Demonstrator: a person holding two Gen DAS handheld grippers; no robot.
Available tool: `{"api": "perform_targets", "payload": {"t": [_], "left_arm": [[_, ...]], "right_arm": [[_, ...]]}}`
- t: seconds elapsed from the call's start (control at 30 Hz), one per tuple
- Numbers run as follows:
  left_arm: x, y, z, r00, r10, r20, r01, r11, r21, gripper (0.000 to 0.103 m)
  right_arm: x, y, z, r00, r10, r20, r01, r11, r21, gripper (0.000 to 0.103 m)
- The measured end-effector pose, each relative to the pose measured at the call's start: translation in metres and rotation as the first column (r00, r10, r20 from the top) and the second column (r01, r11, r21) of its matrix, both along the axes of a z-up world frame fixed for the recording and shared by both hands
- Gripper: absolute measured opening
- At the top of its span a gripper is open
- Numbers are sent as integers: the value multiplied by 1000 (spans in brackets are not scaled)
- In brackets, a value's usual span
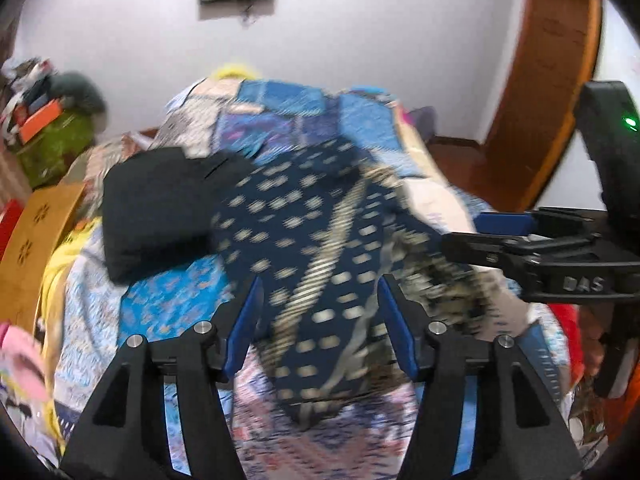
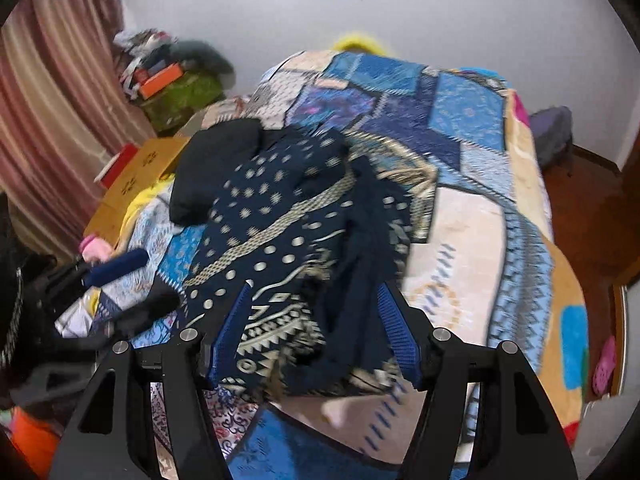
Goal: Fold large clothes
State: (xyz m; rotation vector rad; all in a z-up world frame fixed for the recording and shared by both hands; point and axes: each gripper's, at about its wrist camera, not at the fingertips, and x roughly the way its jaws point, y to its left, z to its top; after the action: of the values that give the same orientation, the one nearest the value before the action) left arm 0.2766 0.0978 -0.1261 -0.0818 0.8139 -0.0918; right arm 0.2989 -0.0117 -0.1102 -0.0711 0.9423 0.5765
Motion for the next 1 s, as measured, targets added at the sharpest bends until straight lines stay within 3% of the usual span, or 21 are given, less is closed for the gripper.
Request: {"api": "perform_targets", "payload": {"t": [0.17, 0.33, 0.47, 0.67, 0.83, 1.0], "left_arm": [[4, 23, -30, 995, 62, -76, -62, 998, -8, 58], [5, 33, -49, 991, 84, -108, -86, 996, -6, 58], [8, 37, -56, 988, 91, -121, -92, 996, -8, 58], [18, 45, -58, 987, 96, -128, -103, 993, -51, 58], [32, 58, -61, 983, 102, -152, -126, 978, -163, 58], [51, 78, -80, 973, 77, -218, -152, 923, -353, 62]], "right_arm": [[8, 17, -27, 999, 21, -47, -24, 996, -83, 61], [13, -2, -50, 997, -18, -71, 5, 985, -174, 61], [13, -25, -53, 995, -43, -90, 28, 987, -155, 74], [16, -18, -38, 997, -31, -70, 21, 991, -131, 75], [32, 6, -30, 998, 5, -57, -9, 998, -68, 75], [60, 18, -50, 991, -23, -135, 16, 999, -49, 75]]}}
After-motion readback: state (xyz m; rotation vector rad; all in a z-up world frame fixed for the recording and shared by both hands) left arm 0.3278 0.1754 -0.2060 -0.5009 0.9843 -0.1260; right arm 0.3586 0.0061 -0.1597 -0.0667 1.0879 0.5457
